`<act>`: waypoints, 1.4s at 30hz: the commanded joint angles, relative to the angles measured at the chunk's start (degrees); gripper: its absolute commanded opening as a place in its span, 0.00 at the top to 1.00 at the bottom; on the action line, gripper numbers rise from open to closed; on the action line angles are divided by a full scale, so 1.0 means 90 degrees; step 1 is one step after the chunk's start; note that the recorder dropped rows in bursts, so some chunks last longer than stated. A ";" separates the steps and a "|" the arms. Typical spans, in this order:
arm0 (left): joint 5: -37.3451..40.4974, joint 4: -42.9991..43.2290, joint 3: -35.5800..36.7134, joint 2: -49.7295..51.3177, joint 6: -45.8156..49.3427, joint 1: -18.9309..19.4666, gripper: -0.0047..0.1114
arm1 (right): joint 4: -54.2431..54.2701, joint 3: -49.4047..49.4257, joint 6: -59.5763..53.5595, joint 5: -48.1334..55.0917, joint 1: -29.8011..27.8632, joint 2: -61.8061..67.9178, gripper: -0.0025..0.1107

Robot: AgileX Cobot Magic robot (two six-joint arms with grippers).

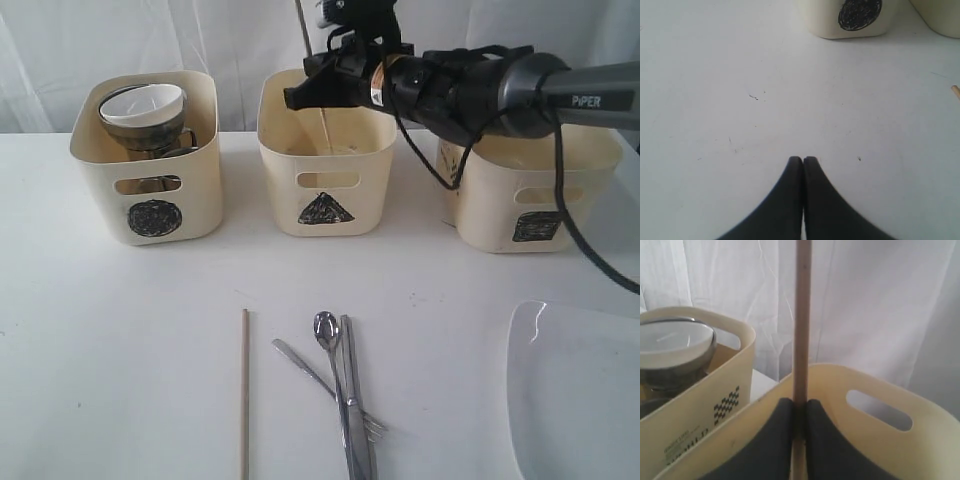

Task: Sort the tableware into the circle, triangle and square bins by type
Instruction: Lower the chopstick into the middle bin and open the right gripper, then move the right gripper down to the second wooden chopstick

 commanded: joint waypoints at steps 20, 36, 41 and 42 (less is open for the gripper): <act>0.0003 -0.0026 0.0017 -0.0028 -0.0017 -0.0041 0.96 | 0.0029 -0.0037 0.0112 0.0537 -0.0092 -0.0157 0.62; 0.0003 -0.0026 0.0017 -0.0028 -0.0017 -0.0041 0.96 | 0.2955 -0.0009 -0.1826 0.7751 0.0384 -0.2627 0.98; 0.0003 -0.0026 0.0017 -0.0028 -0.0017 -0.0041 0.96 | 0.5374 0.0269 -0.3287 0.8098 0.1022 -0.2642 0.98; 0.0003 -0.0026 0.0017 -0.0028 -0.0017 -0.0041 0.96 | 0.5427 0.0419 -0.3274 0.7898 0.1257 -0.2642 0.98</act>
